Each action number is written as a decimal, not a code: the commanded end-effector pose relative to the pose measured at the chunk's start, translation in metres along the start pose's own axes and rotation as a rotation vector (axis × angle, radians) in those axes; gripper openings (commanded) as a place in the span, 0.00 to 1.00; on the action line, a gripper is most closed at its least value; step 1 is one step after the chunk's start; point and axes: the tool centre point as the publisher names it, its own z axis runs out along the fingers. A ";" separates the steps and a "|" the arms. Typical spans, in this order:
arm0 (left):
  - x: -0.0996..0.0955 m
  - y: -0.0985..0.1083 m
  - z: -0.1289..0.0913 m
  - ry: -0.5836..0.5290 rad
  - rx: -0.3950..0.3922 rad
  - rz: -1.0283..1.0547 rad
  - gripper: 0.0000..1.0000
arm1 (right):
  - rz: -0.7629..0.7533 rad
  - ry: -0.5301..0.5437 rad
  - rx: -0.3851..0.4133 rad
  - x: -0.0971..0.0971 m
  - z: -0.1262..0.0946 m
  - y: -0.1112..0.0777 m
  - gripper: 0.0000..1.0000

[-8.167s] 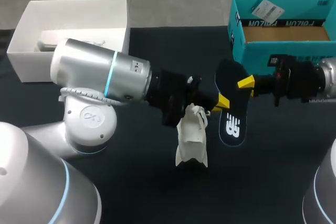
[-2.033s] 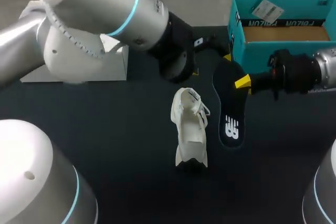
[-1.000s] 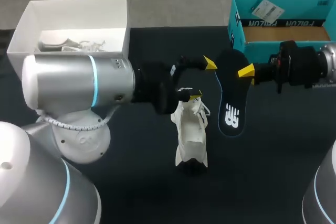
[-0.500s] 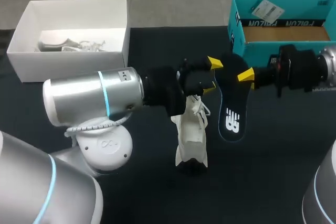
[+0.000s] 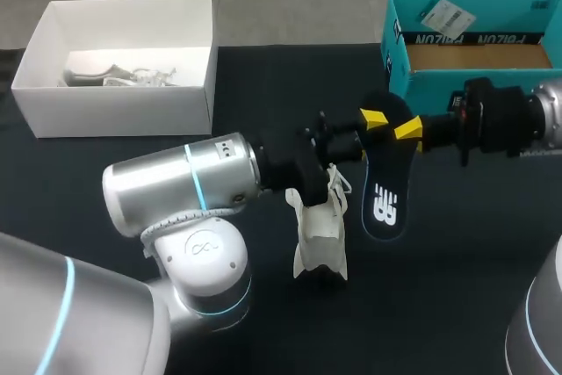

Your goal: Take the shoe out of the shoebox, open the shoe tongue, remove and reinsert the insole, then place the shoe into the shoebox

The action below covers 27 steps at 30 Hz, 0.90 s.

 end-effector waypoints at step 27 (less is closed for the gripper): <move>0.004 -0.009 0.002 -0.038 0.027 0.000 0.00 | 0.006 0.015 -0.027 -0.005 -0.006 0.001 0.00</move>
